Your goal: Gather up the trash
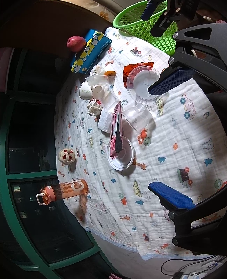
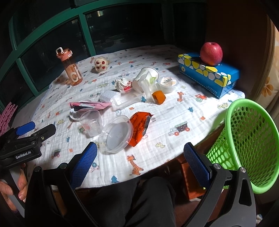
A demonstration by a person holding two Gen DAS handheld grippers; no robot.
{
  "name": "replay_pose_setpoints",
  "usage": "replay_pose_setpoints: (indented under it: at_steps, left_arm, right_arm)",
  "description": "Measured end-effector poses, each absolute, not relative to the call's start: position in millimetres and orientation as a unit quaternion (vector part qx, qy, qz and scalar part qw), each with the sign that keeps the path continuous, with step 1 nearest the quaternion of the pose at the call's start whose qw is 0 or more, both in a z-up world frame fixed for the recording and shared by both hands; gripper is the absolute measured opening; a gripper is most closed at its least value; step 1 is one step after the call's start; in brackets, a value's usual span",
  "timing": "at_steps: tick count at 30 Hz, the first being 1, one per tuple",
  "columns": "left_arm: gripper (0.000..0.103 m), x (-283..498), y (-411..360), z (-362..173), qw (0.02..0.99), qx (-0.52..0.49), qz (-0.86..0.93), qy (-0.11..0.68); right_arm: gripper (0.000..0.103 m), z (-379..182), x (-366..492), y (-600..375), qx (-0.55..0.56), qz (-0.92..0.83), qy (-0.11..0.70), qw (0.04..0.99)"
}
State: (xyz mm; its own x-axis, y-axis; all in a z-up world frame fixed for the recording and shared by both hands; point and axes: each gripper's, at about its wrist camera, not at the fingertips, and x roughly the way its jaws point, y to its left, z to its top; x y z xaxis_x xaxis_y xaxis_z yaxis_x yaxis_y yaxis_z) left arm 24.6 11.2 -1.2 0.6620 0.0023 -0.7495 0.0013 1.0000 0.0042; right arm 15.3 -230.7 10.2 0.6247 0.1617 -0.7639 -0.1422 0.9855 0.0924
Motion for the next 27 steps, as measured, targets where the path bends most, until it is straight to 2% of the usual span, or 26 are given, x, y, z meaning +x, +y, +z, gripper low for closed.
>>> replay_pose_setpoints:
  at_steps: [27]
  left_arm:
    - [0.097, 50.3, 0.1, -0.8, 0.908, 0.013, -0.013, 0.419]
  right_arm:
    - [0.098, 6.5, 34.9, -236.0, 0.02, 0.076, 0.434, 0.898]
